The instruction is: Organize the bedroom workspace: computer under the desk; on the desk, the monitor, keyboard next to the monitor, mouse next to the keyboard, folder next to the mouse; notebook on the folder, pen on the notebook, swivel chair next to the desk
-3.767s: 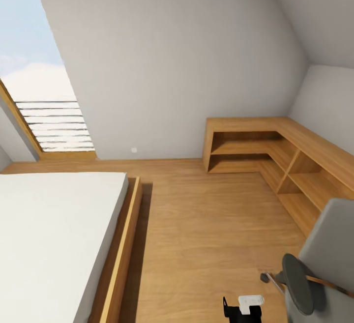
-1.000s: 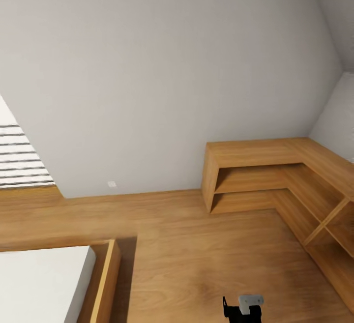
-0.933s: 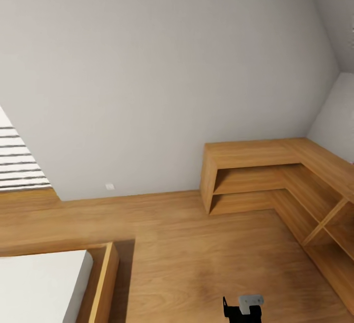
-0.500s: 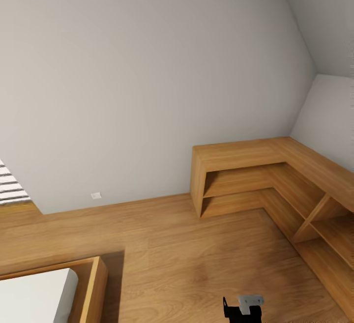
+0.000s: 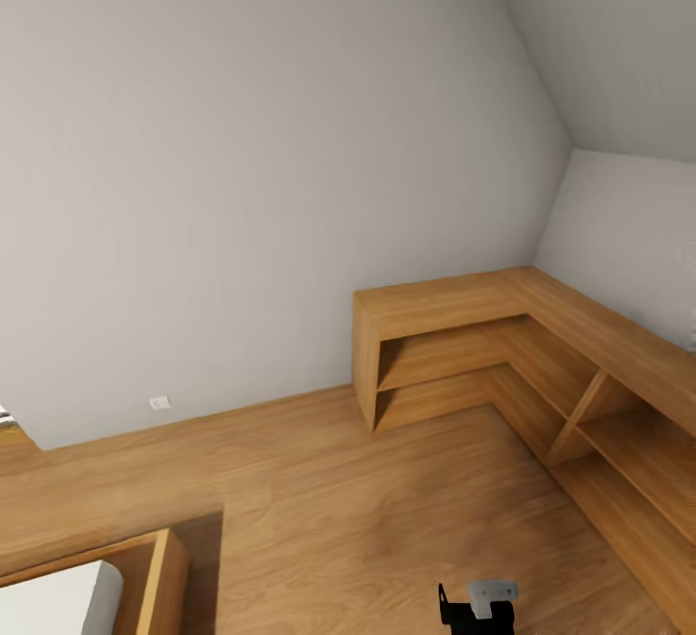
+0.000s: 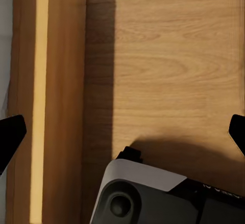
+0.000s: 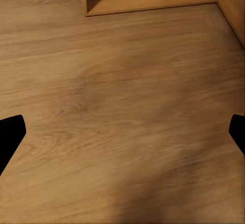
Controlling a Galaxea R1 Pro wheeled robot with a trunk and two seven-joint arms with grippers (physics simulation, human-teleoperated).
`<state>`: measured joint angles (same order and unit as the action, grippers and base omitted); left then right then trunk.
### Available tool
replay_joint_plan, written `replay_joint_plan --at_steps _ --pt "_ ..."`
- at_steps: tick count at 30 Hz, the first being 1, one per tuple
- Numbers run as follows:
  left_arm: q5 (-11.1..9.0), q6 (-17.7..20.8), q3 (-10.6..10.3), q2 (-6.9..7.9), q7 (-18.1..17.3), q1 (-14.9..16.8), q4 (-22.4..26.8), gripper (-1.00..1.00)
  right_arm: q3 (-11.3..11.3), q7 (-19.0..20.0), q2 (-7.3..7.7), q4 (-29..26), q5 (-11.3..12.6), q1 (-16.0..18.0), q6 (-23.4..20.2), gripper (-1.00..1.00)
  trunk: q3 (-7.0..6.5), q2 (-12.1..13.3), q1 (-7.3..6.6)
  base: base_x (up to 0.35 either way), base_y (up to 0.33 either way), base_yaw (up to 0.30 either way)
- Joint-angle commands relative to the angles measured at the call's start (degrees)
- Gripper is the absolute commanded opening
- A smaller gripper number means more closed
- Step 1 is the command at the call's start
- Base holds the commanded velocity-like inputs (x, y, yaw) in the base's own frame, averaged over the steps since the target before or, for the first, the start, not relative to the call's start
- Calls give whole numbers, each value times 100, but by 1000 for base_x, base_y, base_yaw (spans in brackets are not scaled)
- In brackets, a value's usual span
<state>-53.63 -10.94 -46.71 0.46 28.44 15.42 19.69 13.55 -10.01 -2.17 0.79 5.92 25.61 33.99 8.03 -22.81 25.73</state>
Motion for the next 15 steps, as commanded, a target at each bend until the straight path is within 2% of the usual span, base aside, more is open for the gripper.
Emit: replay_joint_plan --at_steps 1,15 --pt "-60 -31 -48 5 30 5 8 100 51 -10 -3 9 59 7 20 100 6 -11 5 171 0 -197" --pt "-52 -31 -48 6 30 5 8 100 51 -10 -3 9 58 8 20 100 -79 -11 5 285 0 -197"
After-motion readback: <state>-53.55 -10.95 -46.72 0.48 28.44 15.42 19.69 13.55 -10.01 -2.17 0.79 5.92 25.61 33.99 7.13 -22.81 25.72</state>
